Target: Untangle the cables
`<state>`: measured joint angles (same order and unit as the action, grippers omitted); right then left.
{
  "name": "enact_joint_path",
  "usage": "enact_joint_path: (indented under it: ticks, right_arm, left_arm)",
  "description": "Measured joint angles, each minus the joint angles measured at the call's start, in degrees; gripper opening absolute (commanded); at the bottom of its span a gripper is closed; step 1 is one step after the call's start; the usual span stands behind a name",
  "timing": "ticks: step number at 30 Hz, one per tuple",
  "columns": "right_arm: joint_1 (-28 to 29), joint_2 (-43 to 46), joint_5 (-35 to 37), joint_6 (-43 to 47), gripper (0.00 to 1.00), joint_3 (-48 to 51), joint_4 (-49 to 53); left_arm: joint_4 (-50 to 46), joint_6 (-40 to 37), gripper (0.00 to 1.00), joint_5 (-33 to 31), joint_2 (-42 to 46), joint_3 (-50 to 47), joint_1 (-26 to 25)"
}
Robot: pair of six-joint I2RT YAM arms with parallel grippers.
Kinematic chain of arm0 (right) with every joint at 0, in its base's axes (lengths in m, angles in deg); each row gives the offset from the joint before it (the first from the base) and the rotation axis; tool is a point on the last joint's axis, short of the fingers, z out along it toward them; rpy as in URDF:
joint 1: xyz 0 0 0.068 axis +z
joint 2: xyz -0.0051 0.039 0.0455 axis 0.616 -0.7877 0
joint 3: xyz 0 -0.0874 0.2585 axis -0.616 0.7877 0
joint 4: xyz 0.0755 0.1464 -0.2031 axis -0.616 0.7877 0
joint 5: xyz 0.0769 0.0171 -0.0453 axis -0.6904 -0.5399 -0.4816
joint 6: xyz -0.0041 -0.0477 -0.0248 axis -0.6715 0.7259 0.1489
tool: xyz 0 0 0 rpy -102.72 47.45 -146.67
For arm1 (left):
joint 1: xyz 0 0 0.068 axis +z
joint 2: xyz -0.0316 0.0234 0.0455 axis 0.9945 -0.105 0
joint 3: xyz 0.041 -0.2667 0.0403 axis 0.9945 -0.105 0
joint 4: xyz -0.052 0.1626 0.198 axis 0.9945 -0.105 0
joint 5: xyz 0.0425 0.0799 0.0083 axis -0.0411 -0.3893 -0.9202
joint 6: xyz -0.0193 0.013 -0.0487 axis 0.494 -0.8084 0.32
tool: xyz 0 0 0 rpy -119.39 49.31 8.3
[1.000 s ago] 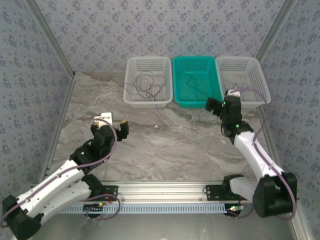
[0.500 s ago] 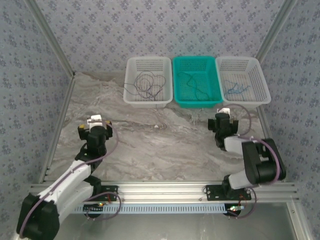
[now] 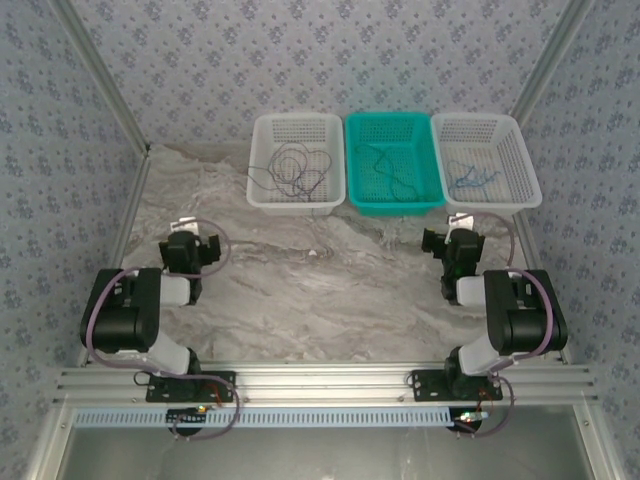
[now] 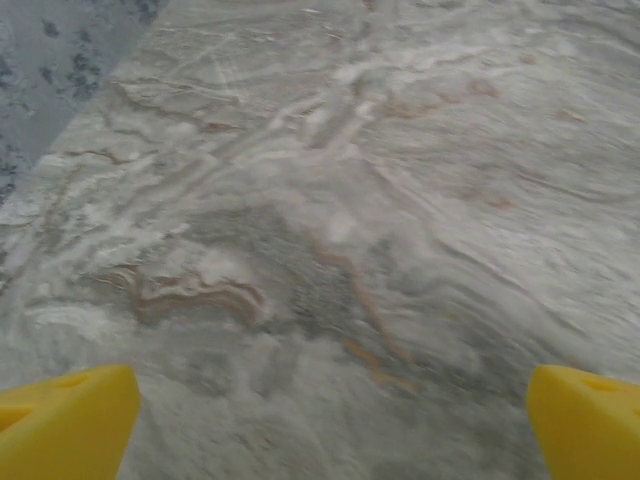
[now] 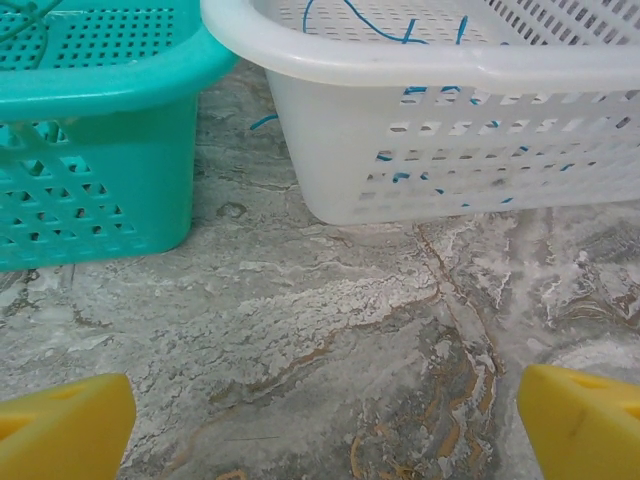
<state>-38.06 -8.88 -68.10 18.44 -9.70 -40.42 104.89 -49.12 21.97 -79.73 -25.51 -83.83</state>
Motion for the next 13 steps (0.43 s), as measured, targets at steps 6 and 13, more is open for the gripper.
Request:
enact_joint_path:
  ticks: [6,13]
  right_arm:
    - [0.02,0.00,-1.05,0.02,1.00,0.00,-0.31]
    - [0.00,0.00,-1.07,0.02,1.00,0.00,-0.37]
  left_arm:
    - [1.31,0.07,0.99,5.27,0.00,0.85,0.50]
    - [1.36,0.07,0.99,6.60,0.00,0.87,0.50]
